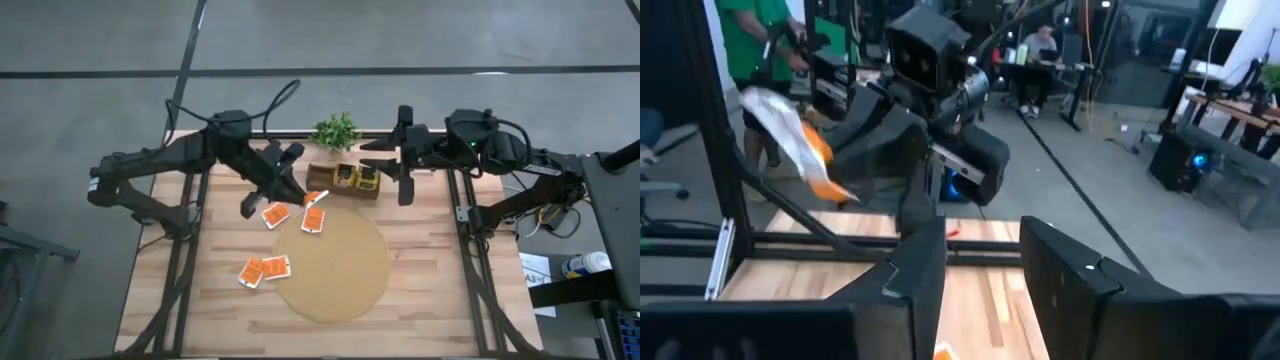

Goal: Pick & Place Tea
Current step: Put the white tea bag into the left section of the wooden organizer

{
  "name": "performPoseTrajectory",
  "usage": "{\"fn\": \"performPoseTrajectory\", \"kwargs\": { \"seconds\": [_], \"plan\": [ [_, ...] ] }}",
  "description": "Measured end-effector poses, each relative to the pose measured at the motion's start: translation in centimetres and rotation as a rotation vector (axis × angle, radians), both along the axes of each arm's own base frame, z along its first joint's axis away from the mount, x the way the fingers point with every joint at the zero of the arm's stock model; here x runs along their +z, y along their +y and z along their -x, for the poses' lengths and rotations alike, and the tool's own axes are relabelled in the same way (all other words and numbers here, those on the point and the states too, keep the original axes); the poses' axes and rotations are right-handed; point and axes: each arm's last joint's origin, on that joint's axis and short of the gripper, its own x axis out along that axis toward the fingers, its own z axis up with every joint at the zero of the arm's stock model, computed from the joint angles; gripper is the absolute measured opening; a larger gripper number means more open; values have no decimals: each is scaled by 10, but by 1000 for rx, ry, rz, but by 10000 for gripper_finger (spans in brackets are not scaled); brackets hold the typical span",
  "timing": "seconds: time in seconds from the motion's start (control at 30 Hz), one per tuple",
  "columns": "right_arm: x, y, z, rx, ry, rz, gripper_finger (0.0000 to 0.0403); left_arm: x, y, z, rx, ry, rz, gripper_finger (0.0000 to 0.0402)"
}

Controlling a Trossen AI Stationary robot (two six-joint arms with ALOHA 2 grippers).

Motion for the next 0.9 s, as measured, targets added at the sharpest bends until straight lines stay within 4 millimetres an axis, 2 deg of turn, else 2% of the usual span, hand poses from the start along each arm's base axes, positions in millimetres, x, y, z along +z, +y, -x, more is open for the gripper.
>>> {"fn": "performPoseTrajectory", "kwargs": {
  "seconds": [0.1, 0.5, 0.9],
  "plan": [
    [2, 0, -2, 8, -26, 1, 130, 4, 1, -4, -52, -58, 53, 13],
    [1, 7, -24, 256, -85, -59, 129, -6, 3, -29, -150, -17, 180, 12],
    [-5, 9, -37, 334, -84, -112, 127, -10, 6, -35, -146, -11, 183, 12]
  ]
}}
